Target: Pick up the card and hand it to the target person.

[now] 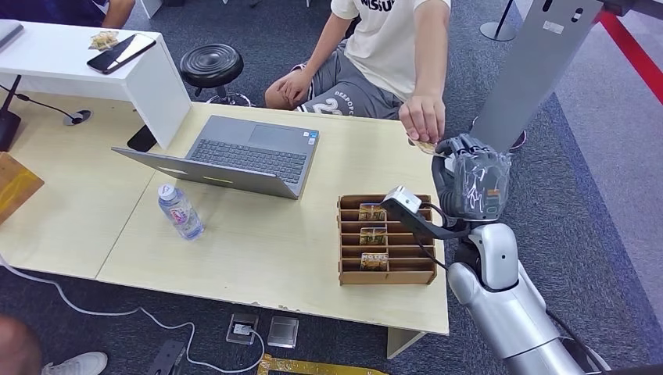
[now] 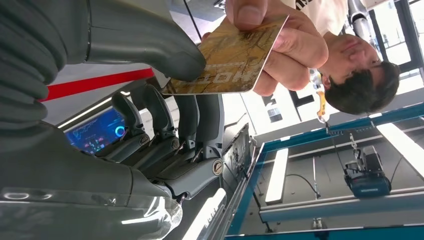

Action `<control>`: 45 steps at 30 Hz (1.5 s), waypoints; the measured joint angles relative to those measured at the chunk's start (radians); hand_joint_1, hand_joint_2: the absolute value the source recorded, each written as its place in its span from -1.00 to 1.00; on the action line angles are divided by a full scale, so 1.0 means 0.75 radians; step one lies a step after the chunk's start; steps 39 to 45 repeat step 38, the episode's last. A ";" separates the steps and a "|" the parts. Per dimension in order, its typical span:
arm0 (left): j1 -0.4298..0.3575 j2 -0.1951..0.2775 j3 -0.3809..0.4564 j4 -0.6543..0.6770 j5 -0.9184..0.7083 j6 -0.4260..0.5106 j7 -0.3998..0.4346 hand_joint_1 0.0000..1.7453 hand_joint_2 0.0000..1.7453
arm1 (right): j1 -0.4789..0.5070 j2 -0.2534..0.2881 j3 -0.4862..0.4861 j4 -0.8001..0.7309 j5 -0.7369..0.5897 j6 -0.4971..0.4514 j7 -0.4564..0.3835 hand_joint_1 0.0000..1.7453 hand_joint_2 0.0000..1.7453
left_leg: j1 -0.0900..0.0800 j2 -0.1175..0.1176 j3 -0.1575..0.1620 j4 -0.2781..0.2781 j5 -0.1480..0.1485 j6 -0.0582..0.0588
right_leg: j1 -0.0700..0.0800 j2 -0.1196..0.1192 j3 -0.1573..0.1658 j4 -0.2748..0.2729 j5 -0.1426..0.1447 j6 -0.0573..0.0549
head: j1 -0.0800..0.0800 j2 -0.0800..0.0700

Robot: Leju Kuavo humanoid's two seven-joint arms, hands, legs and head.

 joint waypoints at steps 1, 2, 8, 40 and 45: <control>0.000 0.000 0.000 0.000 0.000 0.000 0.000 -1.00 -0.50 | 0.001 0.000 -0.001 0.000 0.001 0.000 0.002 0.23 1.00 | 0.000 0.000 0.000 0.000 0.000 0.000 | 0.000 0.000 0.000 0.000 0.000 0.000 | 0.000 0.000; 0.000 0.000 -0.001 0.000 -0.001 0.000 0.000 -1.00 0.00 | 0.001 0.000 -0.002 0.001 0.001 0.000 0.004 -0.18 1.00 | 0.000 0.000 0.000 0.000 0.000 0.000 | 0.000 0.000 0.000 0.000 0.000 0.000 | 0.000 0.000; 0.000 0.000 -0.008 0.000 -0.001 0.000 0.000 -1.00 -1.00 | 0.005 0.000 -0.008 0.001 -0.001 0.000 0.012 -1.00 1.00 | 0.000 0.000 0.000 0.000 0.000 0.000 | 0.000 0.000 0.000 0.000 0.000 0.000 | 0.000 0.000; 0.000 0.000 -0.011 0.000 0.034 0.000 0.002 -1.00 -1.00 | 0.006 0.005 -0.022 -0.019 -0.332 0.010 0.064 -1.00 1.00 | 0.000 0.000 0.000 0.000 0.000 0.000 | 0.000 0.000 0.000 0.000 0.000 0.000 | 0.000 0.000; 0.000 0.000 -0.011 0.000 0.034 0.000 0.002 -1.00 -1.00 | 0.006 0.005 -0.022 -0.019 -0.332 0.010 0.064 -1.00 1.00 | 0.000 0.000 0.000 0.000 0.000 0.000 | 0.000 0.000 0.000 0.000 0.000 0.000 | 0.000 0.000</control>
